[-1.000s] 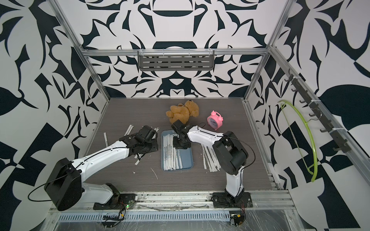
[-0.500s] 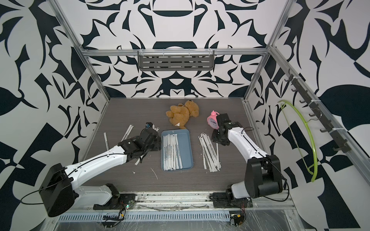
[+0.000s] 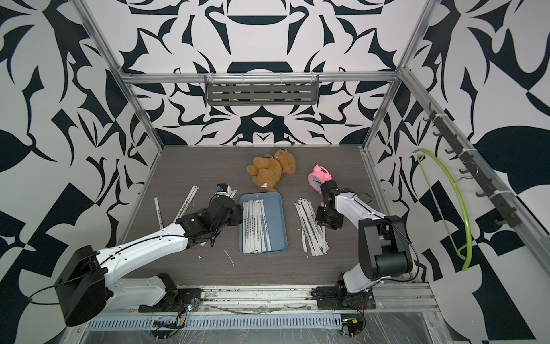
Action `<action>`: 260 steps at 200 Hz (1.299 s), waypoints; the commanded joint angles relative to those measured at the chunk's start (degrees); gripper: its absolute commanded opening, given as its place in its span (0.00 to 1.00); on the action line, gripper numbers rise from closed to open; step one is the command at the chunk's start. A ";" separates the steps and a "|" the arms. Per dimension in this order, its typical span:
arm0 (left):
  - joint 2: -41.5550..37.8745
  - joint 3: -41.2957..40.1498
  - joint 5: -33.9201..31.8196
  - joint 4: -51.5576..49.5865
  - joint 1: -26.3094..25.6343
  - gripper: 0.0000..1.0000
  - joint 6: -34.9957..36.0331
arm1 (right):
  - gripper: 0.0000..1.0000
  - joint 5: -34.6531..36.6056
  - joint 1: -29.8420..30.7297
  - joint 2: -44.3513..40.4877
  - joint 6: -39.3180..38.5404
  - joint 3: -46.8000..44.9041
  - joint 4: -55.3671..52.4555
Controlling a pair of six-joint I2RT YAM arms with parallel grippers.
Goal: Put the straws into the storage box
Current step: Pick up the straw from the center of the board, then place the straw in the storage box.
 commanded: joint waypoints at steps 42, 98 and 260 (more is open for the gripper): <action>2.48 2.62 1.88 -0.69 -0.11 0.69 0.17 | 0.19 2.27 0.36 2.00 -0.73 -0.45 2.28; 2.16 3.13 1.80 -1.46 -0.18 0.68 0.34 | 0.09 6.77 4.88 -0.95 -0.82 2.24 -2.51; -6.91 -2.37 5.75 -7.04 3.56 0.67 -5.87 | 0.08 -6.57 34.99 13.50 11.29 17.02 12.06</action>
